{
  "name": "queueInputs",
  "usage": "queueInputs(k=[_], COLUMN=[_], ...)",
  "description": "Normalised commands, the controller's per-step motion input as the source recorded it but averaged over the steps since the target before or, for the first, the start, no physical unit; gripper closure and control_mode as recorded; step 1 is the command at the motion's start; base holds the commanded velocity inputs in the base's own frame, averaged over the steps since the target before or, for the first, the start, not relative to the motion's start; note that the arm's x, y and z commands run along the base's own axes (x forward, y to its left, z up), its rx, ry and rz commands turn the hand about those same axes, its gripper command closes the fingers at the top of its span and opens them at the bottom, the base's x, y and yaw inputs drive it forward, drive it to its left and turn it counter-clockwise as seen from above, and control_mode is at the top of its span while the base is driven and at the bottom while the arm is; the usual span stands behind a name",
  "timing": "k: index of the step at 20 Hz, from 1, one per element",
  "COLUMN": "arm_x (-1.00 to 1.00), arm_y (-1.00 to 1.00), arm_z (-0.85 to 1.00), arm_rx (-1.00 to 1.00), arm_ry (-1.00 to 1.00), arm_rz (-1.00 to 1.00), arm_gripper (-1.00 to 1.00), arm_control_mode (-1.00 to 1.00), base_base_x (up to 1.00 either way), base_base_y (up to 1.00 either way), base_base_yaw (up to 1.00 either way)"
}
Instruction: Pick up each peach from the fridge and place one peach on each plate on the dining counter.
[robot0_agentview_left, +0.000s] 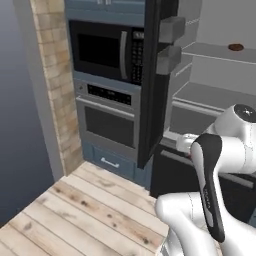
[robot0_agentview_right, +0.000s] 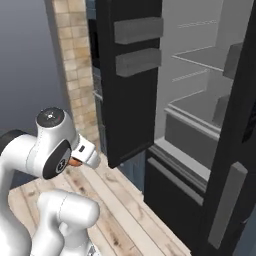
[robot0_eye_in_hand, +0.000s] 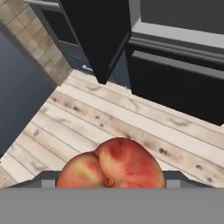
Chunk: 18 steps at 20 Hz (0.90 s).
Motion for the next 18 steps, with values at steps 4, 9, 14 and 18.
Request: queueInputs(k=[4, 9, 14, 18], arm_x=[0.00, 0.00, 0.00, 0.00], arm_y=[0.00, 0.00, 0.00, 0.00], arm_z=[0.00, 0.00, 0.00, 0.00], arm_rx=[0.00, 0.00, 0.00, 0.00], arm_ry=[0.00, 0.00, 0.00, 0.00], arm_rz=[0.00, 0.00, 0.00, 0.00], arm_gripper=[1.00, 1.00, 1.00, 1.00], arm_control_mode=[1.00, 1.00, 1.00, 1.00], base_base_x=[-0.66, -0.80, -0.91, -0.90], base_base_y=[-0.46, -0.44, -0.26, -0.04], base_base_yaw=[0.46, 0.42, 0.39, 0.41])
